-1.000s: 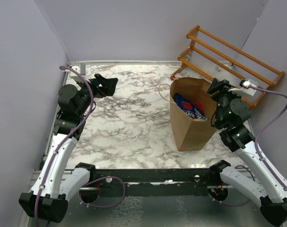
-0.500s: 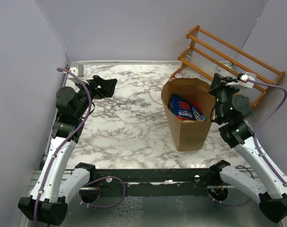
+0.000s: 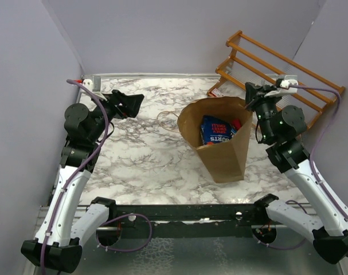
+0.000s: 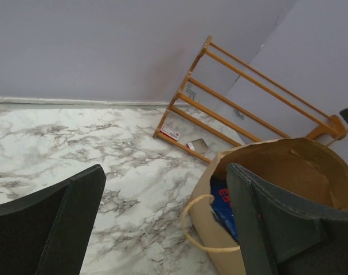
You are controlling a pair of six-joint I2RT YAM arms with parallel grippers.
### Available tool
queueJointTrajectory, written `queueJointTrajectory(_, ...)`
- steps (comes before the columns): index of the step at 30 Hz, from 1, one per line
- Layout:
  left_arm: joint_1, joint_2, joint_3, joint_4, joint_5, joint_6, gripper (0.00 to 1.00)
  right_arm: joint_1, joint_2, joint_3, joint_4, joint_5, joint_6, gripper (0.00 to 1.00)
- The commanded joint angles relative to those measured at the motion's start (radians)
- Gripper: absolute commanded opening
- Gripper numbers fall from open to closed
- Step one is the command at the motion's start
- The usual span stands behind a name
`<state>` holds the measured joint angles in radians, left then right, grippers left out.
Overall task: Take the snacks out of the paper bag
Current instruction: Adjust the paper bag at the center of the board.
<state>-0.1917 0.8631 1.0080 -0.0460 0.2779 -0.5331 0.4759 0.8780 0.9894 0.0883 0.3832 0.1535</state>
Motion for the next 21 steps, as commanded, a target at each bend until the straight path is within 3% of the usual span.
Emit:
queueJointTrajectory(1, 0.005, 0.003, 0.058, 0.019, 0.1, -0.041, 0.89, -0.006, 0.082, 0.145, 0.004, -0.223, -0.063, 0.02)
queueJointTrajectory(14, 0.005, -0.001, 0.031, 0.064, 0.166, -0.107, 0.89, -0.008, 0.344, 0.457, -0.065, -0.269, -0.264, 0.02)
queueJointTrajectory(19, 0.005, -0.01, 0.018, 0.063, 0.185, -0.104, 0.89, -0.013, 0.354, 0.456, -0.089, -0.407, -0.327, 0.02)
queueJointTrajectory(21, 0.005, -0.01, 0.013, 0.064, 0.2, -0.101, 0.89, -0.013, 0.339, 0.434, -0.099, -0.543, -0.318, 0.02)
